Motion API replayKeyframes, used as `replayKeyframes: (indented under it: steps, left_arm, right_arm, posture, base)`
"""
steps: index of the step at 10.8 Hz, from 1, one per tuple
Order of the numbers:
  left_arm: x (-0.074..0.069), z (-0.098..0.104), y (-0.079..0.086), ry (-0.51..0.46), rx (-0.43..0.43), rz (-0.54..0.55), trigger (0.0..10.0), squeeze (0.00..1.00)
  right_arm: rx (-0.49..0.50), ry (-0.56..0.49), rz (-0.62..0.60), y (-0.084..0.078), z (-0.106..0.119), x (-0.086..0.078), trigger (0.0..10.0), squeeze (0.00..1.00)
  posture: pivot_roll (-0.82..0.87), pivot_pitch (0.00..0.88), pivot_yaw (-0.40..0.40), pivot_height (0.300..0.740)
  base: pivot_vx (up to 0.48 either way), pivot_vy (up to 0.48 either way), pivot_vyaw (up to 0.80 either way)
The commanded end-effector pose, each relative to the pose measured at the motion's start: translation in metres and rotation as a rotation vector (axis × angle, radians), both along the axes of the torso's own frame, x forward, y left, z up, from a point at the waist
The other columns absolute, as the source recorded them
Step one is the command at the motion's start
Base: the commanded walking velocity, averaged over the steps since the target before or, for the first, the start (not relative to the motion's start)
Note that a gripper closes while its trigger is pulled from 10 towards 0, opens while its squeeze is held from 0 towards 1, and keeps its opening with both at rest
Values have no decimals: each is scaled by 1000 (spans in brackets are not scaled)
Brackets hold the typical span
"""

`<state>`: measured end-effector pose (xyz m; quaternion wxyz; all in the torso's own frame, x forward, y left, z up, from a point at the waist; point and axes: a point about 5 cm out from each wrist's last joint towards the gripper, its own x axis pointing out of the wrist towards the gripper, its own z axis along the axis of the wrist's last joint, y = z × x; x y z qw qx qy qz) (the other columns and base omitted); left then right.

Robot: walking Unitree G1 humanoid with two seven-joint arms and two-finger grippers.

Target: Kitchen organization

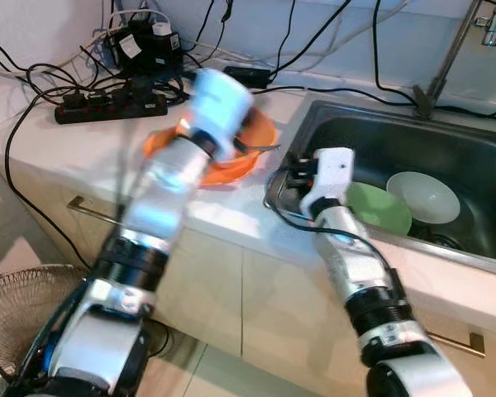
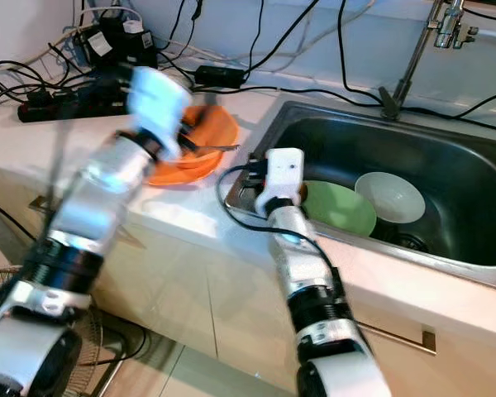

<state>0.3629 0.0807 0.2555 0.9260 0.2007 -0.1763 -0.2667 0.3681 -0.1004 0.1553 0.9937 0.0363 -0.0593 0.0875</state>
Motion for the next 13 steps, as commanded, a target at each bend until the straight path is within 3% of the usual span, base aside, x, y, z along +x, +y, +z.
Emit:
replayKeyframes:
  steps: [1,4,5,6,8,13]
  left_arm:
    - [-6,-9,-7,-8,92,-50,10000,0]
    - [-14,-30,-15,-27,265,-95,10000,0]
    - [-13,-33,-14,-31,281,-86,10000,337]
    - [-11,-36,-13,-46,315,-62,10000,1000]
    - [-5,-42,-16,-63,382,-36,10000,0]
    - [19,-42,-29,-88,415,28,10000,0]
  right_arm:
    - [-6,-31,-47,-13,10,6,10000,0]
    - [-54,-24,-179,-55,14,13,10000,0]
    - [-58,-22,-200,-62,14,13,10000,0]
    - [-60,-20,-214,-65,13,14,10000,0]
    - [-59,-20,-214,-64,12,14,10000,0]
    - [-43,-28,-213,-58,11,12,10000,0]
  posture:
    - [170,0,15,740]
    - [170,0,13,740]
    - [170,0,14,740]
    - [171,0,14,740]
    - [172,0,15,740]
    - [151,1,34,740]
  base:
    - [0,0,0]
    - [0,0,0]
    - [0,0,0]
    - [0,0,0]
    - [0,0,0]
    - [0,0,0]
